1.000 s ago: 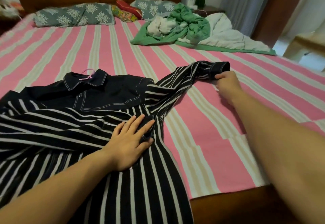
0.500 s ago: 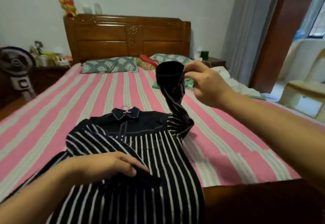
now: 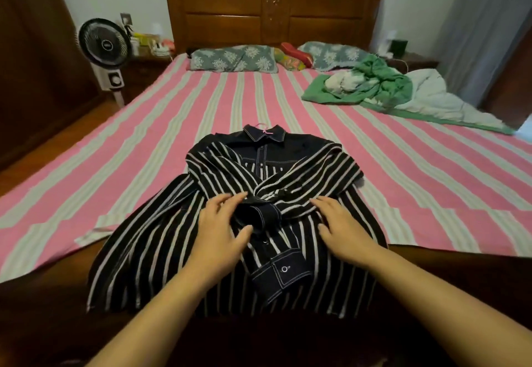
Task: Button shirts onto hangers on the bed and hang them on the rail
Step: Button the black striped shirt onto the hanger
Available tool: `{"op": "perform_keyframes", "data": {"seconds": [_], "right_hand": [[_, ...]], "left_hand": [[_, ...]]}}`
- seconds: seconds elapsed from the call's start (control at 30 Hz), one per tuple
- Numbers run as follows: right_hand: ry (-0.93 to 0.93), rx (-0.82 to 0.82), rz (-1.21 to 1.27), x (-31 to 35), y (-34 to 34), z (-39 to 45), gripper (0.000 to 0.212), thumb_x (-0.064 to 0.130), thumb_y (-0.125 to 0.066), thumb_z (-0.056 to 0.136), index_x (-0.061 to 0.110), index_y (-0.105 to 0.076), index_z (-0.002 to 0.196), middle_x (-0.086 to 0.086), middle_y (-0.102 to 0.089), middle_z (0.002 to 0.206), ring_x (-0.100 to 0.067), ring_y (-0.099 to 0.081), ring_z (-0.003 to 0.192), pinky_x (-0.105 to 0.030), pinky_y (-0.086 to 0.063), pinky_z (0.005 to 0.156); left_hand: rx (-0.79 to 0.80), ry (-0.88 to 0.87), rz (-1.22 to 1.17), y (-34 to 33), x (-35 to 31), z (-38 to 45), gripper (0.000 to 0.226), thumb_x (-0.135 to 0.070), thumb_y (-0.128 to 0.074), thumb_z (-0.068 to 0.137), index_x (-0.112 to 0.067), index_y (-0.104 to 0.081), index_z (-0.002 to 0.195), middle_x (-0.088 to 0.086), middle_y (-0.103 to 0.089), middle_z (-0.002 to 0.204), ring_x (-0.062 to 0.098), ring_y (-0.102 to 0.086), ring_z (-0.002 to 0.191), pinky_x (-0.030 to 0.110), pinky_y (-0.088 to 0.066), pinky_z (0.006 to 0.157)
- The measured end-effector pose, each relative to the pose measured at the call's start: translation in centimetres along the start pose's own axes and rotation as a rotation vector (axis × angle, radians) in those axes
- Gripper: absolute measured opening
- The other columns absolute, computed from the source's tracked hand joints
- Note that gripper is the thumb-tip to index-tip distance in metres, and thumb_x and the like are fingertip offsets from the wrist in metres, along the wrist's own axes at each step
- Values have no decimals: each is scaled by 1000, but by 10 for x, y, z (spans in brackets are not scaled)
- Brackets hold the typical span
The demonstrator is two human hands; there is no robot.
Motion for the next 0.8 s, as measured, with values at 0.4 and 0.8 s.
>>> {"op": "perform_keyframes", "data": {"seconds": [0.4,0.8], "right_hand": [[178,-79,-93,14,0,15,68,2,-48,94,31,-36,154,7,-27,162,-17,-20,149,-40,-20,125],[70,110,-8,62,40,184,44,-6,-45,84,19,-78,98,3,-75,102,-13,-69,97,-36,-56,93]], "left_hand": [[543,-524,531,11,61,24,50,-52,-26,106,-56,-16,155,-21,-18,165,-1,-13,150,22,-8,123],[245,-105,42,29,56,143,39,-36,-50,104,-45,-51,142,-8,-74,88,12,-70,86,32,-53,86]]}}
Point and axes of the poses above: each hand's wrist, its own z-axis towards the middle knuckle, its own y-axis out of the back of the hand, x = y × z, the point moved 1 cm from there along z, towards the middle knuckle
